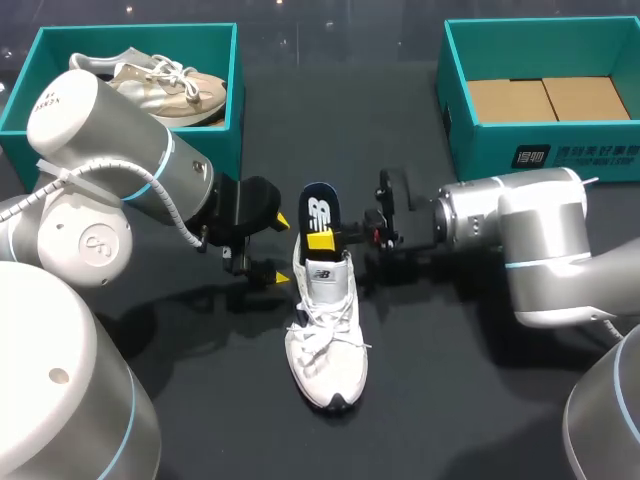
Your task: Take the shoe out of the shoebox, open the shoe tongue, remove and reinsert the insole, then place the shoe into the shoebox
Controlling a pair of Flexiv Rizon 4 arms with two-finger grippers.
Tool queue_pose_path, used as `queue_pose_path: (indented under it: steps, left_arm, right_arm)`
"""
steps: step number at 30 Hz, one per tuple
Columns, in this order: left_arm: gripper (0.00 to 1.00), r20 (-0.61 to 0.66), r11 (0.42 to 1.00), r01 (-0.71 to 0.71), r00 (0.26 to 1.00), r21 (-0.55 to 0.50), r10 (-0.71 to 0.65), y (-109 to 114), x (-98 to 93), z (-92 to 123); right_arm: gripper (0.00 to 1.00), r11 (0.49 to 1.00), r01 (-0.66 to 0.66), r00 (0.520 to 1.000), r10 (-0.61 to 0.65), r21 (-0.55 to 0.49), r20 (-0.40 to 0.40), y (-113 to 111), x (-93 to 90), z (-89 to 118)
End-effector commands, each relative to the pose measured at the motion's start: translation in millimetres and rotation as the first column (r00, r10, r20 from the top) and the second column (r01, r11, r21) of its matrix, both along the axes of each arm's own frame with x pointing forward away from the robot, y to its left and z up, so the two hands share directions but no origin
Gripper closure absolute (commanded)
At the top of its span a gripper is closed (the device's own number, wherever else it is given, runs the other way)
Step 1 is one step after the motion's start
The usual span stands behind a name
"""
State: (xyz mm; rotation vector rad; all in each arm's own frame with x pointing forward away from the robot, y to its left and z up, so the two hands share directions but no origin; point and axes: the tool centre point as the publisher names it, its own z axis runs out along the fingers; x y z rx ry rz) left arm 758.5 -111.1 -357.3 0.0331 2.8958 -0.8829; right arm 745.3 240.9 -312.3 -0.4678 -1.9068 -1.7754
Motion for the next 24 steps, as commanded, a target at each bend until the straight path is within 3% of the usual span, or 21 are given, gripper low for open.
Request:
queue_pose_path:
  steps: [1, 12, 13, 15, 16, 24]
  left_arm:
    - [0.0, 0.002, 1.0, 0.0, 1.0, -0.001, 0.0, 0.7, -1.0, -0.8]
    - [0.0, 0.002, 1.0, 0.0, 1.0, -0.001, 0.0, 0.7, -1.0, -0.8]
    - [0.0, 0.002, 1.0, 0.0, 1.0, -0.001, 0.0, 0.7, -1.0, -0.8]
    - [0.0, 0.002, 1.0, 0.0, 1.0, -0.001, 0.0, 0.7, -1.0, -0.8]
    - [0.0, 0.002, 1.0, 0.0, 1.0, -0.001, 0.0, 0.7, -1.0, -0.8]
    - [0.0, 0.002, 1.0, 0.0, 1.0, -0.001, 0.0, 0.7, -1.0, -0.8]
  right_arm:
    - [1.0, 1.0, 0.015, 1.0, -0.015, 0.004, -0.014, -0.5, -10.6, -7.6]
    - [1.0, 1.0, 0.026, 0.998, -0.026, -0.004, -0.051, -1.4, -25.0, -15.2]
    - [0.93, 1.0, 0.028, 0.998, -0.028, -0.003, -0.047, -1.2, -24.7, -13.9]
    - [0.65, 1.0, 0.031, 0.999, -0.031, -0.003, -0.034, -0.8, -22.9, -9.8]
    - [0.58, 0.999, 0.032, 0.999, -0.032, -0.003, -0.025, -0.6, -21.6, -7.2]
    - [0.56, 1.0, 0.005, 0.999, -0.003, -0.023, 0.052, 3.8, -8.9, 14.7]
